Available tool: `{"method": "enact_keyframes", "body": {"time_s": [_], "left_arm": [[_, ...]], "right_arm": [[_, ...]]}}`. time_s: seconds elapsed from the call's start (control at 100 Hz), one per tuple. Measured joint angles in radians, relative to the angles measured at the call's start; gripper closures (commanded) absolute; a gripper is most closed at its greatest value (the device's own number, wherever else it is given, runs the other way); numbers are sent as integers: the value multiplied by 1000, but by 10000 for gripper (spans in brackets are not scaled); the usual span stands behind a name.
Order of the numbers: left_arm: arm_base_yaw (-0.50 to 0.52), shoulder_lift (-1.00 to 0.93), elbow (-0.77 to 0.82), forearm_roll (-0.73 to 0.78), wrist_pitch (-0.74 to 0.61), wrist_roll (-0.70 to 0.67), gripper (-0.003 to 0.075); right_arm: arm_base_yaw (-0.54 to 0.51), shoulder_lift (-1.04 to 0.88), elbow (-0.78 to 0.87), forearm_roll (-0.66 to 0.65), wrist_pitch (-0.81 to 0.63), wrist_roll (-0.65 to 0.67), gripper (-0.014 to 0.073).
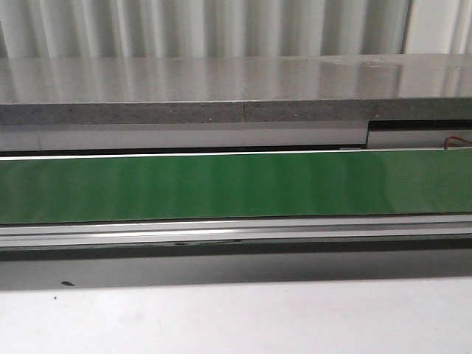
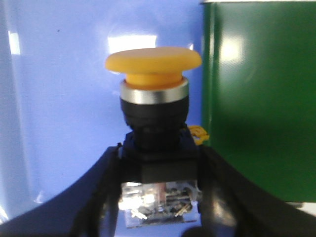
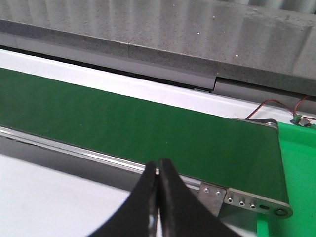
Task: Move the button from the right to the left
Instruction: 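Lift the button with the left gripper over the blue tray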
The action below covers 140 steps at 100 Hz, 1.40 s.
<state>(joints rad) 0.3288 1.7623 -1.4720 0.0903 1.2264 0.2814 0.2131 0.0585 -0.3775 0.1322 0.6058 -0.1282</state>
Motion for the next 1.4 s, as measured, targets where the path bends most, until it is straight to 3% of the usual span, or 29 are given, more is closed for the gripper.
{"method": "enact_keyframes", "body": {"time_s": [0.23, 0.7, 0.8, 0.97, 1.04, 1.29, 1.4], "left_arm": [[76, 78, 0, -4, -39, 64, 651], [81, 269, 0, -8, -95, 72, 640], [81, 270, 0, -8, -99, 72, 564], [81, 270, 0, -8, -99, 72, 281], [81, 270, 0, -8, -99, 72, 211], [81, 270, -40, -8, -96, 72, 211], [81, 259, -78, -39, -96, 70, 279]], "right_arm": [[0, 0, 0, 0, 0, 0, 662], [0, 0, 0, 0, 0, 0, 662], [0, 0, 0, 0, 0, 0, 662], [0, 0, 0, 0, 0, 0, 662], [0, 0, 0, 0, 0, 0, 662], [0, 0, 0, 0, 0, 0, 662], [0, 0, 0, 0, 0, 0, 662]]}}
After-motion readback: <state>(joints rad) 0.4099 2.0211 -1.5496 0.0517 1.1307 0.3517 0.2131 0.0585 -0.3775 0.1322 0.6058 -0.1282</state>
